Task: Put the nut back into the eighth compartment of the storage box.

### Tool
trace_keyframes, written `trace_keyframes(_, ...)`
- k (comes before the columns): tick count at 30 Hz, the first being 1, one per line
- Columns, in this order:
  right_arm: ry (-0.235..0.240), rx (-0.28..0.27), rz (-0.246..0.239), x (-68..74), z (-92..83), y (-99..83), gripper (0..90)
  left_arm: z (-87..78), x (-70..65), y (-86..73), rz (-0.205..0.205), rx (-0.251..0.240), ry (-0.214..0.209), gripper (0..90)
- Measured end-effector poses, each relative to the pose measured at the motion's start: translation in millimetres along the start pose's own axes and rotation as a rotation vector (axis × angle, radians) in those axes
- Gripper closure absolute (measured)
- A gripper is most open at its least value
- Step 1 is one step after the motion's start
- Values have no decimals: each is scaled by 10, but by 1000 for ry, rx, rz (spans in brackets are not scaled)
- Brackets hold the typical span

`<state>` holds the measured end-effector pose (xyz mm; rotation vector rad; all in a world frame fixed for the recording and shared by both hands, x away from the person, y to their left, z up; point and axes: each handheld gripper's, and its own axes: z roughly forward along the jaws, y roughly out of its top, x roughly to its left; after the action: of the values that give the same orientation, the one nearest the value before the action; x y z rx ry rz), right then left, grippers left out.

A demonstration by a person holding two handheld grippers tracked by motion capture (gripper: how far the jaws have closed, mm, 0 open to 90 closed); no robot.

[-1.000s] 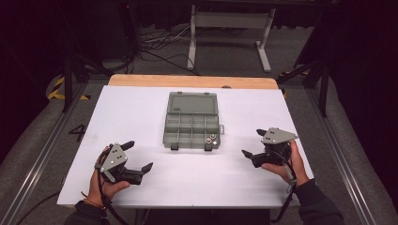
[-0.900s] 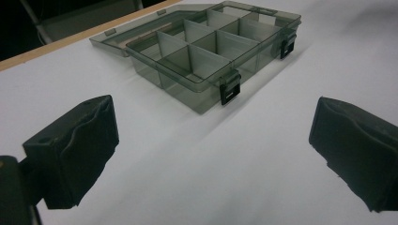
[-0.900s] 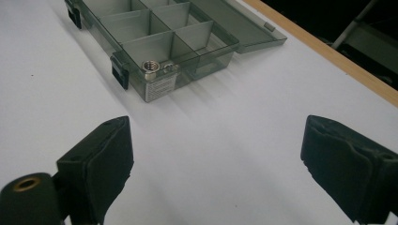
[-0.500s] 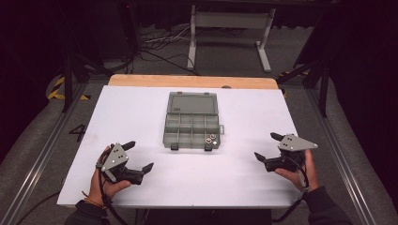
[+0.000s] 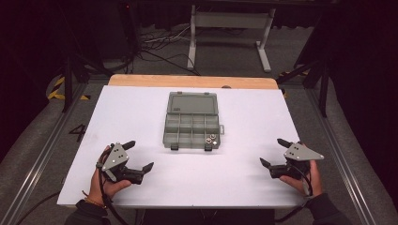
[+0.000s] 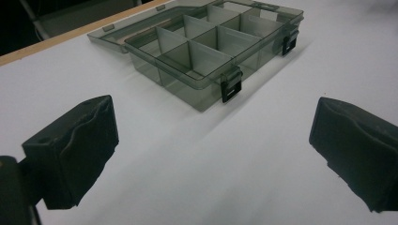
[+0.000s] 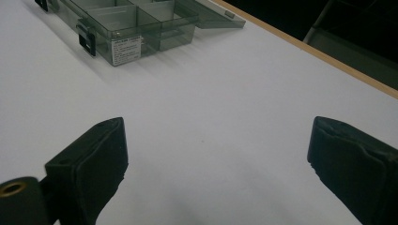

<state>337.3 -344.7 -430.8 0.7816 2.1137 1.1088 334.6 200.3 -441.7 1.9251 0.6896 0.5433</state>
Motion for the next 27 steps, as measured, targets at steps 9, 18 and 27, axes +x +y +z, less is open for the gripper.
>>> trace_keyframes(9, 8, -4, -13, 91, 51, 5, 65, -1, -8, -4, 7, -2, -6, 23)
trace_keyframes(18, -1, -1, -24, 146, 82, 31, 69, -12, -8, -5, 11, -2, -7, 24)
trace_keyframes(27, -5, -4, -18, 124, 66, 24, 76, 9, -10, 2, 9, 3, -6, 24)
